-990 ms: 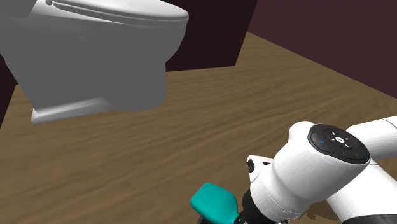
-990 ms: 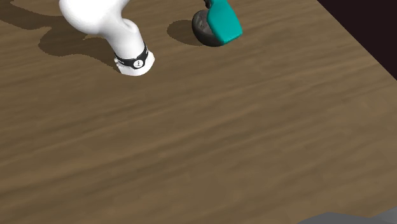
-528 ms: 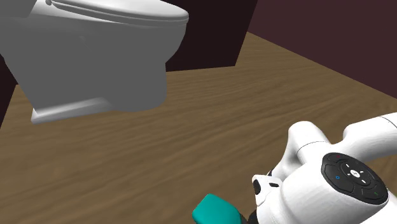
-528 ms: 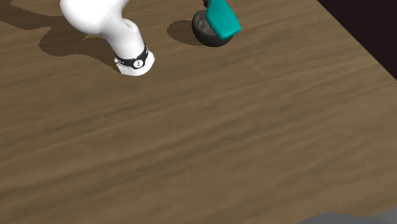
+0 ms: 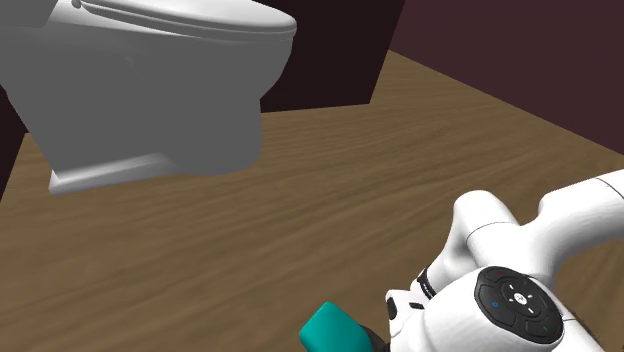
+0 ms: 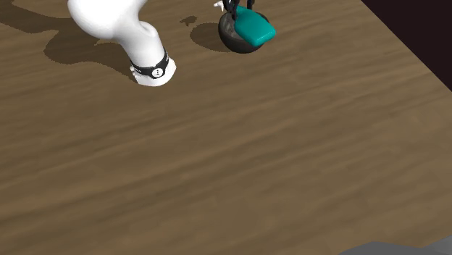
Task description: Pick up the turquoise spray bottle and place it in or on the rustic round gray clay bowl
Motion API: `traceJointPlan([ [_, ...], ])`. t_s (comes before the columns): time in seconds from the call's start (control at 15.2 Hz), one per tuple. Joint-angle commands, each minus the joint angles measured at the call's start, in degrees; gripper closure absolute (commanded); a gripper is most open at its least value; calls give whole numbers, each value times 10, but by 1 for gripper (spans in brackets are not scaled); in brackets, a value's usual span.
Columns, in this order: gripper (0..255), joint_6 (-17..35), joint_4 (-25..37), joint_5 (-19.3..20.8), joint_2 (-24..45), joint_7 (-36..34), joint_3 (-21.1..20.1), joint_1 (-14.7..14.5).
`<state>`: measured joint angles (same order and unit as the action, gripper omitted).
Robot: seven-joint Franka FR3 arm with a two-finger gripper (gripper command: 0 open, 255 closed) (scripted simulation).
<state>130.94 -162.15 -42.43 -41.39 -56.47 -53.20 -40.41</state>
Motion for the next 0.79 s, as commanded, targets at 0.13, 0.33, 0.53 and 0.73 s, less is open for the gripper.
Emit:
traceJointPlan([
  [0.13,255,12,-2,-3,9,2,-7,4],
  [0.33,255,12,-2,-3,9,2,-7,4],
  [0.53,0,12,-2,-3,9,2,-7,4],
  [0.73,0,12,-2,-3,9,2,-7,4],
])
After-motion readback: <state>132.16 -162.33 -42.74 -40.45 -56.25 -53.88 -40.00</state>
